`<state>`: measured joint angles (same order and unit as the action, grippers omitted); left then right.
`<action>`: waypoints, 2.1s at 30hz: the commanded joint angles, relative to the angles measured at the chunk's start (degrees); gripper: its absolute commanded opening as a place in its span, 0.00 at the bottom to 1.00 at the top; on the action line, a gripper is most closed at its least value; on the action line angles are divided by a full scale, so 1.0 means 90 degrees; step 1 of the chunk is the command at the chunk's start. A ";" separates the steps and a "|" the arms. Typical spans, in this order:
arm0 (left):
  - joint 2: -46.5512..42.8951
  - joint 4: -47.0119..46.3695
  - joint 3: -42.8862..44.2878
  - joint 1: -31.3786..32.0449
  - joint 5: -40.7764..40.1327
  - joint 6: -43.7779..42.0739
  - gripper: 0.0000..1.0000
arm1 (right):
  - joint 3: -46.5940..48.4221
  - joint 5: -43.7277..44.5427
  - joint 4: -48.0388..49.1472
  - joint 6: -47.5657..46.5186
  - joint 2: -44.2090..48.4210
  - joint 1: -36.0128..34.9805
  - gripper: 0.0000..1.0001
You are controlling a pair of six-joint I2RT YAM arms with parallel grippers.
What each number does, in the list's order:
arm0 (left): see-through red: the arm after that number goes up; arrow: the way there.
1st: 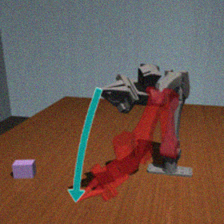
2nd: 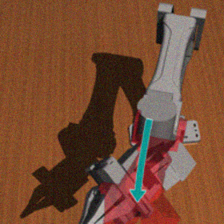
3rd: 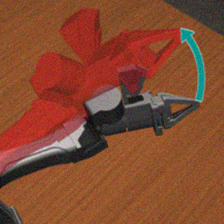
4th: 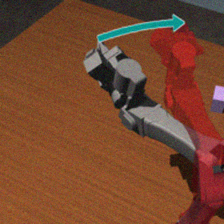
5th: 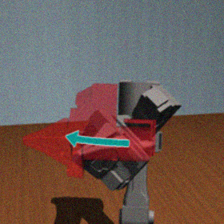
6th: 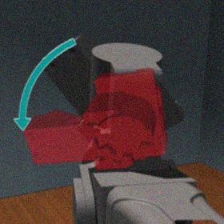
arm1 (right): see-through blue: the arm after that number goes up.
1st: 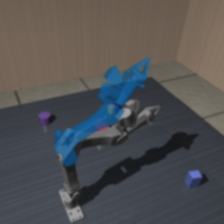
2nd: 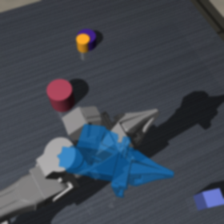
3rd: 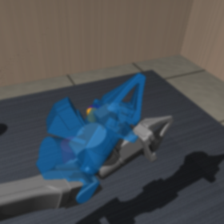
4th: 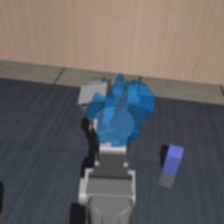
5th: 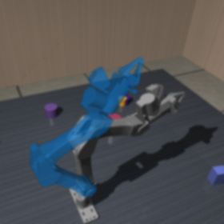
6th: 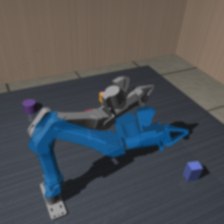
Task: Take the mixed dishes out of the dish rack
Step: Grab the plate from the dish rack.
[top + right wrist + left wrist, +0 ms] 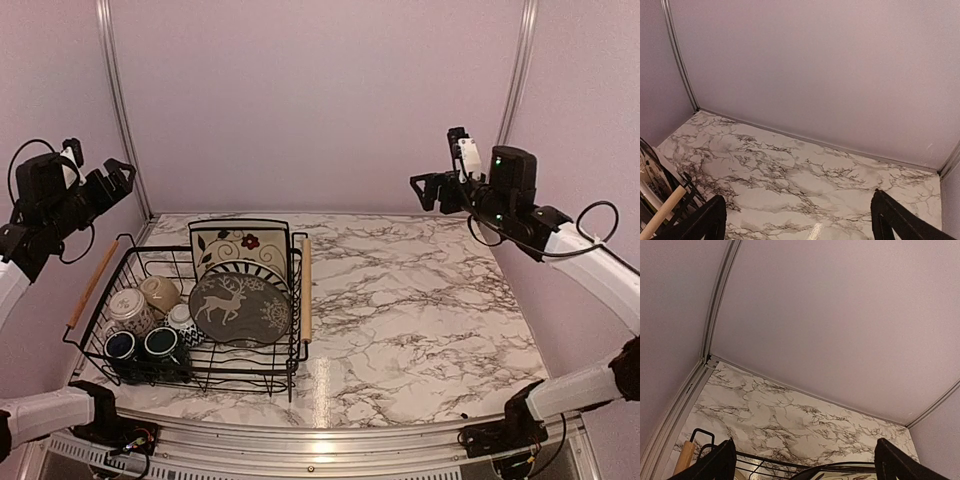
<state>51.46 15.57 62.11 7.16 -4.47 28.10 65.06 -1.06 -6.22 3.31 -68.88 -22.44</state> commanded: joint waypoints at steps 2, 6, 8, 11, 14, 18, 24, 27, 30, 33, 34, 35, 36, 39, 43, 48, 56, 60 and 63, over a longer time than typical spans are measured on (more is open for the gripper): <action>0.0349 0.0356 0.0139 -0.0030 0.1557 0.0106 0.99 | 0.0975 -0.1742 0.0609 -0.0335 -0.1440 -0.0776 0.92; 0.0642 0.0449 -0.0005 -0.0003 0.2565 0.0062 0.99 | 0.1630 -0.2204 0.0909 -0.0838 -0.2396 -0.1240 0.89; 0.0730 0.0463 -0.0120 0.0144 0.2798 0.0009 0.99 | 0.1942 -0.2350 0.0822 -0.1003 -0.2800 -0.1375 0.86; 0.0825 0.0748 -0.0084 0.0775 0.2211 -0.0245 0.99 | 0.2355 -0.2392 0.0711 -0.1082 -0.3284 -0.1587 0.84; 0.0964 0.0994 -0.0011 0.1498 0.1438 -0.0353 0.98 | 0.2639 -0.2302 0.0411 -0.1214 -0.3601 -0.1826 0.81; 0.1236 0.1076 -0.0002 0.2073 0.0906 -0.0423 0.90 | 0.2863 -0.2000 0.0364 -0.1416 -0.3913 -0.2119 0.77; 0.1886 0.1124 0.0371 0.2629 0.0526 -0.0402 0.70 | 0.3453 -0.2432 0.0039 -0.1378 -0.4460 -0.2143 0.57; 0.2289 0.1053 0.0725 0.3023 0.0282 -0.0450 0.66 | 0.3419 -0.2488 0.0009 -0.1584 -0.4503 -0.2206 0.57; 0.2720 0.1075 0.1053 0.3264 0.0007 -0.0622 0.70 | 0.3468 -0.2571 -0.0073 -0.1737 -0.4563 -0.2222 0.57; 0.3186 0.1228 0.1388 0.3316 -0.0362 -0.0738 0.71 | 0.3714 -0.2708 -0.0405 -0.1899 -0.4752 -0.2220 0.54; 0.3300 0.1261 0.1480 0.3323 -0.0405 -0.0725 0.71 | 0.3793 -0.2689 -0.0487 -0.1930 -0.4808 -0.2223 0.54; 0.3365 0.1246 0.1533 0.3330 -0.0403 -0.0706 0.71 | 0.3843 -0.2598 -0.0520 -0.1960 -0.4867 -0.2237 0.52; 0.3421 0.1193 0.1549 0.3348 -0.0368 -0.0678 0.71 | 0.3854 -0.2502 -0.0507 -0.1977 -0.4907 -0.2248 0.50; 0.3525 0.1108 0.1617 0.3392 -0.0352 -0.0605 0.70 | 0.3896 -0.2267 -0.0454 -0.2042 -0.4982 -0.2243 0.39; 0.3651 0.1224 0.1677 0.3432 -0.0433 -0.0576 0.71 | 0.4001 -0.2248 -0.0413 -0.2137 -0.5090 -0.2246 0.29; 0.3683 0.1374 0.1693 0.3506 -0.0749 -0.0588 0.73 | 0.4354 -0.1978 -0.0714 -0.2464 -0.5340 -0.2262 0.22; 0.3169 0.1616 0.1604 0.3526 -0.1023 -0.0591 0.82 | 0.4623 -0.2500 -0.1289 -0.3097 -0.5399 -0.2275 0.00; 0.2869 0.1832 0.1586 0.3531 -0.1316 -0.0507 0.91 | 0.4353 -0.2662 -0.0983 -0.2998 -0.5070 -0.2280 0.00; 0.2701 0.1937 0.1627 0.3491 -0.1337 -0.0465 0.99 | 0.4025 -0.2481 -0.0379 -0.2723 -0.4740 -0.2279 0.00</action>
<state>78.35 29.32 76.12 38.74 -14.17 23.44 103.70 -25.15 -14.50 -23.00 -116.01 -43.38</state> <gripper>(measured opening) 0.968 0.021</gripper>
